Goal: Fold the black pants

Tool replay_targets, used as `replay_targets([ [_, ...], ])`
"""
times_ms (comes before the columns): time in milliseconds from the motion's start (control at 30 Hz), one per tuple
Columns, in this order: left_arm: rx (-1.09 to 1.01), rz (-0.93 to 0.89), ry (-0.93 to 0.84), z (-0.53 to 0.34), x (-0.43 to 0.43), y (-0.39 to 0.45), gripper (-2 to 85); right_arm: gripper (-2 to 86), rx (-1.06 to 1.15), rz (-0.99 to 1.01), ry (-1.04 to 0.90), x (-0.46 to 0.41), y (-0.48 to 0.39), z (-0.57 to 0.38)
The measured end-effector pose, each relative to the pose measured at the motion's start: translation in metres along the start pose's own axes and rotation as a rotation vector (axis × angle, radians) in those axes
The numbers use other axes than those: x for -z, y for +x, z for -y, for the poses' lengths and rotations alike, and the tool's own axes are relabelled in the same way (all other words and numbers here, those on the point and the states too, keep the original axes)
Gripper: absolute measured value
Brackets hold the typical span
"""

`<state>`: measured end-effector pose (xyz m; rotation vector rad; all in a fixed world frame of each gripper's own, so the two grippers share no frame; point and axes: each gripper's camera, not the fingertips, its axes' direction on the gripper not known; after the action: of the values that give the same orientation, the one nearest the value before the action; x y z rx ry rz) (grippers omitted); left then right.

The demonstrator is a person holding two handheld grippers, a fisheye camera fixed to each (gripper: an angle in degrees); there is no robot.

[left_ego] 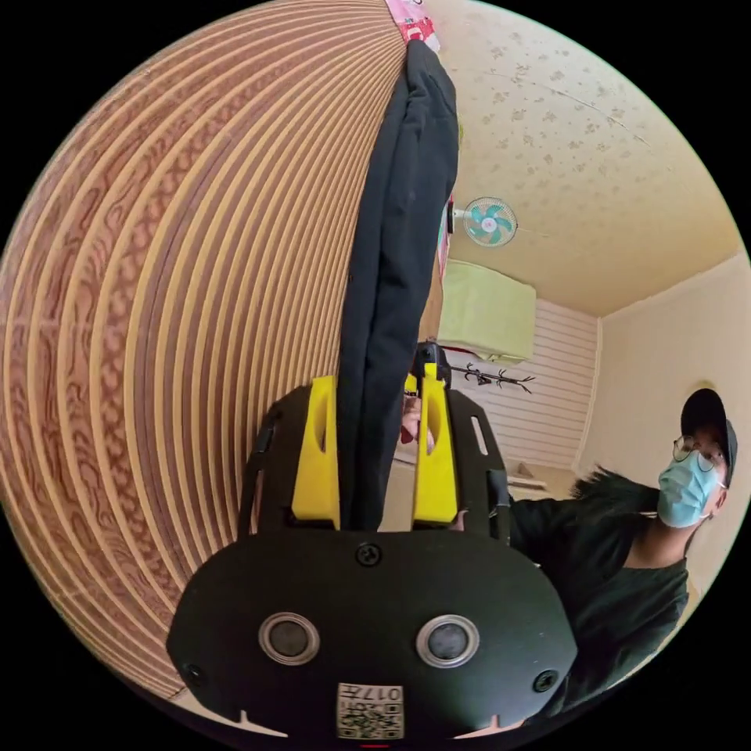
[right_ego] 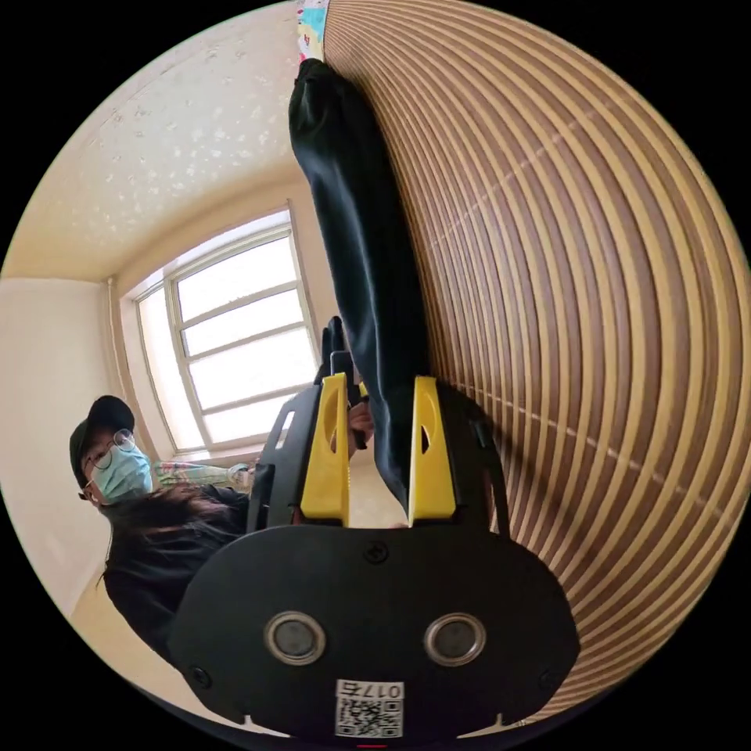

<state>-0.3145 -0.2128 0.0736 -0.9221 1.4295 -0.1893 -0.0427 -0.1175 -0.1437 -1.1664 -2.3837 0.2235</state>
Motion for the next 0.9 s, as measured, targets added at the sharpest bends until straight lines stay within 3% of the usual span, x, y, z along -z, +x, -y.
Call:
replay_targets([
  [133, -0.052, -0.052, -0.062, -0.005, -0.039, 0.013, 7.3, 4.5, 0.069, 0.013, -0.030, -0.028, -0.032, 0.004],
  [233, -0.308, -0.154, 0.018, -0.051, -0.041, 0.090, 5.4, 3.4, 0.273, 0.087, 0.033, -0.034, -0.109, -0.037],
  [400, -0.844, -0.113, 0.117, -0.174, -0.060, 0.301, 5.1, 2.3, 0.656, 0.141, 0.046, -0.069, -0.277, -0.122],
  [567, -1.100, -0.157, 0.241, -0.245, -0.091, 0.445, 5.1, 1.5, 0.987, 0.072, 0.073, -0.119, -0.438, -0.187],
  [633, -1.103, -0.172, 0.264, -0.249, -0.110, 0.483, 5.2, 1.2, 1.086, -0.011, 0.133, -0.145, -0.499, -0.201],
  [733, -1.019, -0.057, 0.297, -0.231, -0.158, 0.515, 5.2, 1.0, 1.015, -0.172, 0.196, -0.177, -0.532, -0.179],
  [900, -0.736, 0.127, 0.217, -0.122, -0.288, 0.470, 5.2, 0.9, 0.788, -0.467, 0.238, -0.241, -0.498, -0.078],
])
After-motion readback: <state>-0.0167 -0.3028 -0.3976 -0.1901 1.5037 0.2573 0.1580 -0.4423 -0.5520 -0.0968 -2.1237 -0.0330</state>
